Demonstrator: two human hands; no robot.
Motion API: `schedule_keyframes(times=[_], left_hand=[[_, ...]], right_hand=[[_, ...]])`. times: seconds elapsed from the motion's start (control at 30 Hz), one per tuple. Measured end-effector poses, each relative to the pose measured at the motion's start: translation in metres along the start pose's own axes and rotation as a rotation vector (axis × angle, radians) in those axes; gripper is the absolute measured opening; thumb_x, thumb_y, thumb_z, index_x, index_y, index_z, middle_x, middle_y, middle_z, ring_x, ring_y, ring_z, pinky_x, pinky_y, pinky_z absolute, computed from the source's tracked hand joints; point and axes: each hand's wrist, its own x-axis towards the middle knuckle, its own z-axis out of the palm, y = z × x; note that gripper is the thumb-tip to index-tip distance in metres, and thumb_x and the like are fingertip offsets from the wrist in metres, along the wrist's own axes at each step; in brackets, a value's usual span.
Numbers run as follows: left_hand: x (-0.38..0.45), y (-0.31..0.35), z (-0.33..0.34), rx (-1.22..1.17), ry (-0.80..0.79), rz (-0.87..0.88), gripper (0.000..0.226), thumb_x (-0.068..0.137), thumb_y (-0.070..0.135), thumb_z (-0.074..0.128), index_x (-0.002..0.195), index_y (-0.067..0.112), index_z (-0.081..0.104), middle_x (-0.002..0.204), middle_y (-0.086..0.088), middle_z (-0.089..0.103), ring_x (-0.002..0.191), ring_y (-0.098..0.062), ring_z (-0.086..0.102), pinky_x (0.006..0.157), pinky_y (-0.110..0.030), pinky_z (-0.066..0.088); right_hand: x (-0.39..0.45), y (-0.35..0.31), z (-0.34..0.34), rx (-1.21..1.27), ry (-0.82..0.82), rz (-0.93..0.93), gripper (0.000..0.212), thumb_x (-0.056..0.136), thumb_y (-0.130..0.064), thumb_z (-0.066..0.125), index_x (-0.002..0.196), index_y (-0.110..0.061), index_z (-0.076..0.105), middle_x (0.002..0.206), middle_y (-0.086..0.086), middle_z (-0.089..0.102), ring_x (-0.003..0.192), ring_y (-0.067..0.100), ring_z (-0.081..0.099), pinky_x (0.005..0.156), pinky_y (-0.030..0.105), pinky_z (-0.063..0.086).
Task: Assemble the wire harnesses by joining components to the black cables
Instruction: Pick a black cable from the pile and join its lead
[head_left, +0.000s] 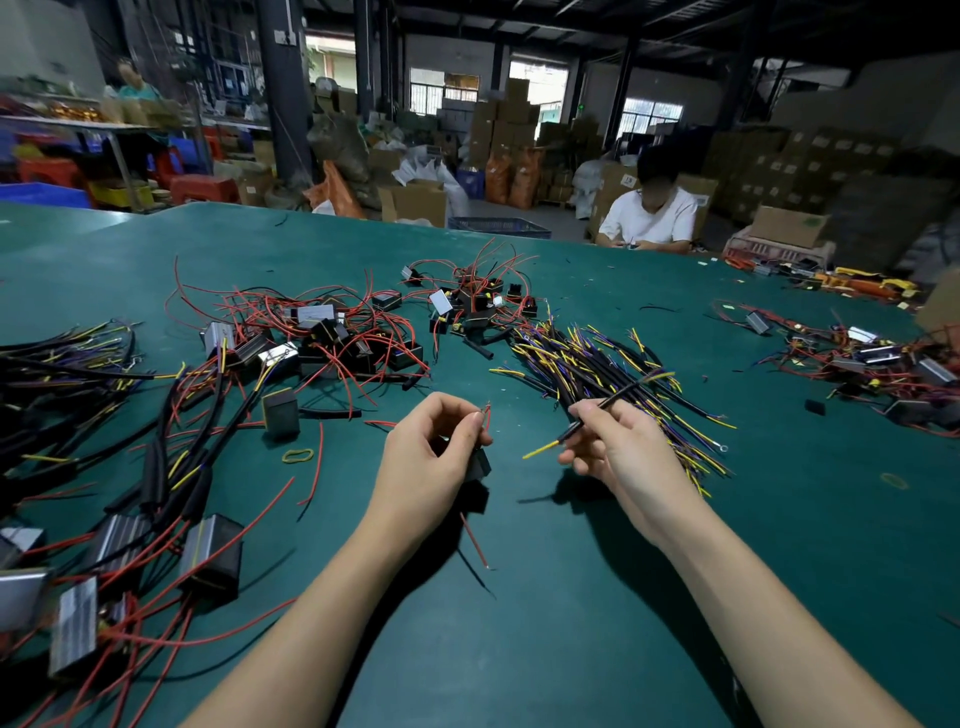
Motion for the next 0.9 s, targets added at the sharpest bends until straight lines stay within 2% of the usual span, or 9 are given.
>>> schedule_keyframes(times=[0.2,0.33,0.43,0.53,0.63,0.73,0.9], left_hand=[[0.002,-0.002,0.001,-0.008,-0.007,-0.010,0.010,0.092,0.014,0.059,0.082,0.014,0.061,0.072,0.003,0.069,0.061,-0.004,0.058,0.060,-0.014,0.044],[0.003,-0.003,0.001,-0.025,-0.013,-0.018,0.010,0.092,0.013,0.059,0.082,0.014,0.061,0.071,0.003,0.069,0.059,-0.005,0.057,0.057,-0.013,0.044],[0.004,-0.003,0.001,-0.023,-0.018,-0.020,0.010,0.092,0.014,0.059,0.083,0.014,0.061,0.071,0.002,0.070,0.058,-0.007,0.056,0.056,-0.015,0.044],[0.003,-0.003,0.001,-0.042,-0.017,-0.025,0.010,0.092,0.014,0.059,0.083,0.013,0.061,0.072,0.000,0.070,0.056,-0.006,0.056,0.054,-0.013,0.043],[0.003,-0.003,0.002,-0.052,-0.019,-0.033,0.010,0.092,0.014,0.059,0.082,0.013,0.061,0.071,0.000,0.069,0.054,-0.005,0.056,0.052,-0.012,0.042],[0.004,-0.003,0.002,-0.064,-0.017,-0.042,0.011,0.092,0.013,0.059,0.082,0.014,0.061,0.071,-0.001,0.069,0.056,-0.007,0.058,0.054,-0.013,0.044],[0.004,-0.004,0.000,-0.063,-0.022,-0.039,0.012,0.092,0.014,0.060,0.081,0.017,0.061,0.071,-0.001,0.070,0.060,-0.008,0.059,0.058,-0.015,0.047]], right_hand=[[0.004,0.003,-0.001,-0.110,-0.023,0.003,0.011,0.099,-0.013,0.047,0.092,-0.007,0.054,0.067,0.008,0.054,0.052,0.018,0.055,0.045,0.021,0.037],[0.013,0.000,-0.007,-0.638,0.073,-0.015,0.013,0.091,-0.015,0.050,0.085,-0.007,0.058,0.057,0.006,0.059,0.047,0.017,0.054,0.048,0.023,0.039],[0.020,-0.011,-0.008,-1.128,0.085,-0.043,0.015,0.086,-0.018,0.053,0.087,-0.003,0.057,0.081,0.013,0.063,0.076,0.032,0.061,0.062,0.032,0.045],[0.026,-0.019,-0.003,-1.435,0.082,-0.040,0.016,0.088,-0.025,0.057,0.092,-0.009,0.056,0.094,0.008,0.056,0.084,0.031,0.054,0.067,0.031,0.039],[0.034,-0.026,0.000,-1.490,0.201,-0.154,0.023,0.090,-0.034,0.058,0.099,-0.013,0.059,0.099,0.010,0.059,0.096,0.033,0.059,0.070,0.032,0.037],[0.050,-0.031,-0.001,-1.500,0.328,-0.326,0.019,0.094,-0.022,0.052,0.104,-0.010,0.062,0.105,0.016,0.063,0.101,0.038,0.060,0.072,0.036,0.041],[0.075,-0.028,-0.002,-1.695,0.192,-0.227,0.021,0.092,-0.014,0.052,0.108,-0.005,0.062,0.114,0.016,0.060,0.106,0.037,0.060,0.079,0.037,0.046]])
